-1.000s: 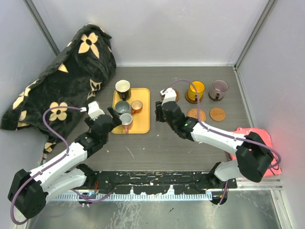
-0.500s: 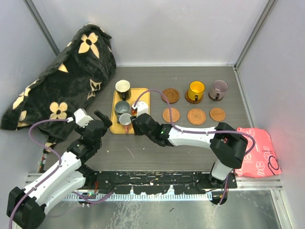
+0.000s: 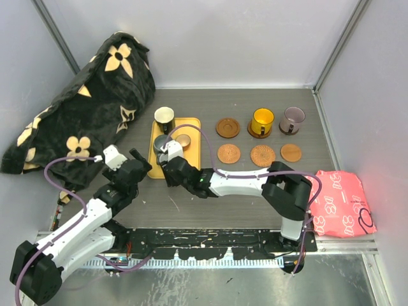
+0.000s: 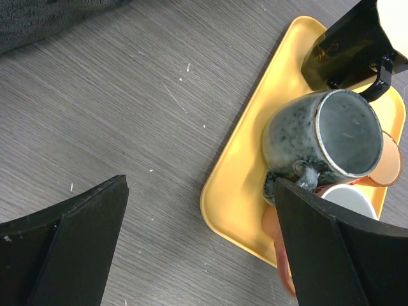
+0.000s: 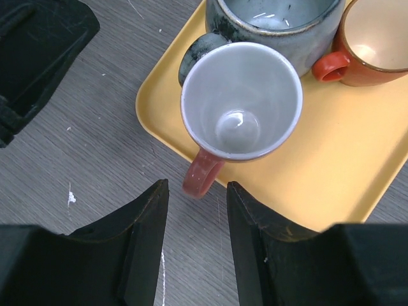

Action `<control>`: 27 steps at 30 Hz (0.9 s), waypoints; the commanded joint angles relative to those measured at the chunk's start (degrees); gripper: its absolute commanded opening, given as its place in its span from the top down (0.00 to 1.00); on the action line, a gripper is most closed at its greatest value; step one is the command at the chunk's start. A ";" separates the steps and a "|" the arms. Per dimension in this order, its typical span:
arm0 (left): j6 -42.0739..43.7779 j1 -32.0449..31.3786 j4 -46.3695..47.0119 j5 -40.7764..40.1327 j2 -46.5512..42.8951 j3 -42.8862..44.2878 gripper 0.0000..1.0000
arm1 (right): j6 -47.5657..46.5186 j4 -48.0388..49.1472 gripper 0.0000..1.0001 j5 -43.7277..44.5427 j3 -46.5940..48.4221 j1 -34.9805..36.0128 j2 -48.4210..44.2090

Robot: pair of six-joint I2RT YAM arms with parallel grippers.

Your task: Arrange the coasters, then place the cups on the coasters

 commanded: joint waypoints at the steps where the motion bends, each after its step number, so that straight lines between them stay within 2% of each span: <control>1: -0.20 0.25 1.49 -1.20 -1.81 1.71 0.02 | 1.29 1.08 0.53 -0.23 3.59 0.31 1.07; 6: 0.13 0.25 2.26 -0.93 -2.42 1.19 0.02 | 1.50 -0.15 0.53 1.37 4.95 0.40 2.97; 21: 0.84 0.29 2.90 0.84 -0.91 1.73 0.02 | 2.32 -2.76 0.61 7.98 5.20 0.23 4.27; 27: 0.93 0.29 3.03 1.02 -0.85 1.72 0.02 | 1.96 -2.83 0.64 7.01 5.77 0.17 4.70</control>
